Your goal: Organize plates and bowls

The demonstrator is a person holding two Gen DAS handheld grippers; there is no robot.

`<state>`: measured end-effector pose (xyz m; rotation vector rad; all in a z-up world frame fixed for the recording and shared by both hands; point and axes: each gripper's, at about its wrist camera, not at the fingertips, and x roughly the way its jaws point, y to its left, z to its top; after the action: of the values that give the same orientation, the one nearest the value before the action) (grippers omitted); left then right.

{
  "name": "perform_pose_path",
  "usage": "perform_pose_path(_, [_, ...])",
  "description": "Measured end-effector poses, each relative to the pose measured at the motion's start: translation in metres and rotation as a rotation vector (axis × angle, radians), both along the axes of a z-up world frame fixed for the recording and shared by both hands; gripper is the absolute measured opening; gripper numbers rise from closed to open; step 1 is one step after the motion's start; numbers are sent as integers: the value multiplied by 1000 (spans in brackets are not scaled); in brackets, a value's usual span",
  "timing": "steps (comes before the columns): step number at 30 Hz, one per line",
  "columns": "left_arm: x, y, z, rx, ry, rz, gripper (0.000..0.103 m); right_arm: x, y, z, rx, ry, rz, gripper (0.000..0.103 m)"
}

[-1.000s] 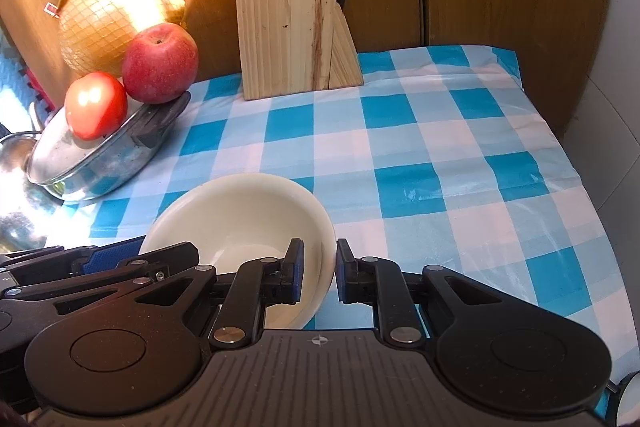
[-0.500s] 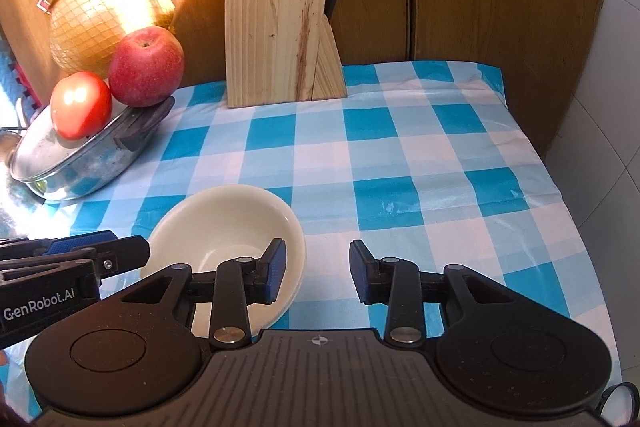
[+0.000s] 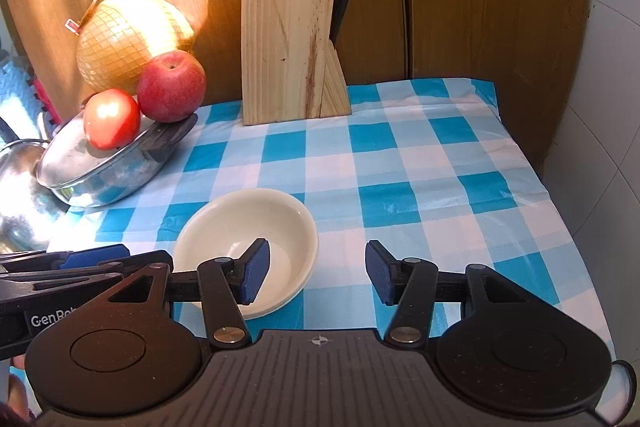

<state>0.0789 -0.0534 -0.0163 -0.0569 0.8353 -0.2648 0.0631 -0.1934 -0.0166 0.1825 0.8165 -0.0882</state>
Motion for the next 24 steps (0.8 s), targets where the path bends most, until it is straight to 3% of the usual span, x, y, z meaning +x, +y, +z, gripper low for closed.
perform_pose_path(24, [-24, -3, 6, -1, -27, -10, 34, -38, 6, 8, 28, -42, 5, 62])
